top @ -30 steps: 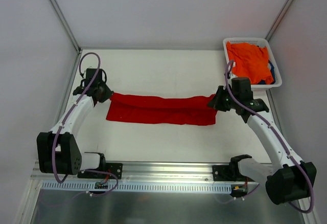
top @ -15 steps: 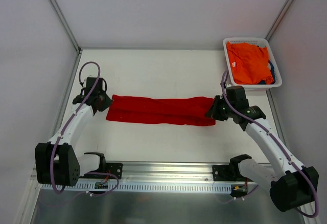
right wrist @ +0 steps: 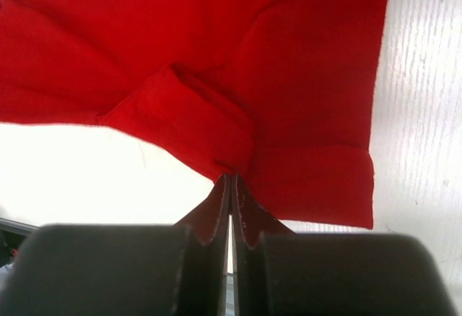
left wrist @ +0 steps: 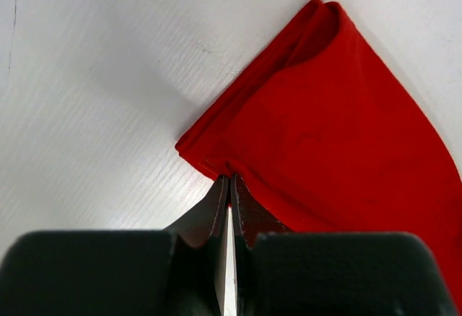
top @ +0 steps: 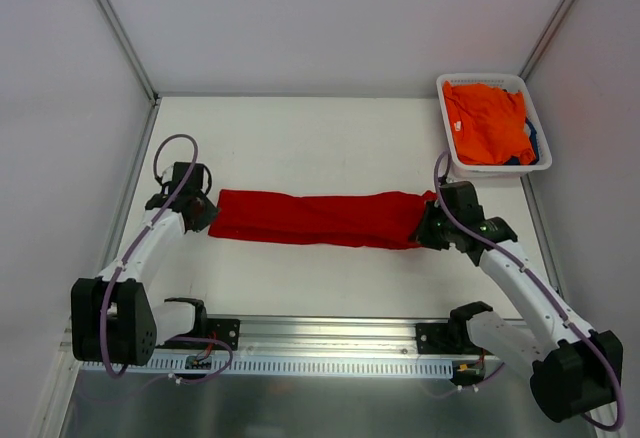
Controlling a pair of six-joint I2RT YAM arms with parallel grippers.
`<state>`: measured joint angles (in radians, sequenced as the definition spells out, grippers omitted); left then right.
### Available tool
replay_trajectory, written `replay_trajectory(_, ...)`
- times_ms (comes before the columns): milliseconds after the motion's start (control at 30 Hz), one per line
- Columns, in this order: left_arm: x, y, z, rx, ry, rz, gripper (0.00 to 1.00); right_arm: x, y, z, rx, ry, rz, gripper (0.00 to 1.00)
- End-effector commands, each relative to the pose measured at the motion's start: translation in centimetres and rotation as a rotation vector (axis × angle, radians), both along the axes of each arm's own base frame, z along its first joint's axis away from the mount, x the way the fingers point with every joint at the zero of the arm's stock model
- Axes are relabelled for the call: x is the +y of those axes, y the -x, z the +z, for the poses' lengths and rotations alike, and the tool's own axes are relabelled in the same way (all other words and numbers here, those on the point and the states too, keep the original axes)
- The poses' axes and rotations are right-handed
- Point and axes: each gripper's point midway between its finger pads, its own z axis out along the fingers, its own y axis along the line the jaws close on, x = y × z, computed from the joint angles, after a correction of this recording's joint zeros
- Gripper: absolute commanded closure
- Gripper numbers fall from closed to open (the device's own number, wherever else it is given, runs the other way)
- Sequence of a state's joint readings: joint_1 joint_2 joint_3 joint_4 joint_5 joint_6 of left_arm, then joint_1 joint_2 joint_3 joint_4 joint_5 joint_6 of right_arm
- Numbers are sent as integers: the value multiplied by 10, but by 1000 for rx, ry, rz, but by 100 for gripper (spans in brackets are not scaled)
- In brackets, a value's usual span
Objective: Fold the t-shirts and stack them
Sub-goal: Fold the tshirt
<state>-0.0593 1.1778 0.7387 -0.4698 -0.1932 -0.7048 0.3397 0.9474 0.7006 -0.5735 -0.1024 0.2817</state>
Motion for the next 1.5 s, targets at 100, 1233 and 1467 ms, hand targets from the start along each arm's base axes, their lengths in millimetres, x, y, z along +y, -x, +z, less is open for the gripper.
replay_trajectory(100, 8, 12, -19, 68, -25, 56, 100, -6, 7, -18, 47, 19, -57, 100)
replay_trajectory(1233, -1, -31, 53, -142, 1, -26, 50, 0, -25, 18, -50, 74, 7, 72)
replay_trajectory(1467, -13, -47, 51, -118, 11, -76, 50, 23, -41, 19, -42, 50, 63, 73)
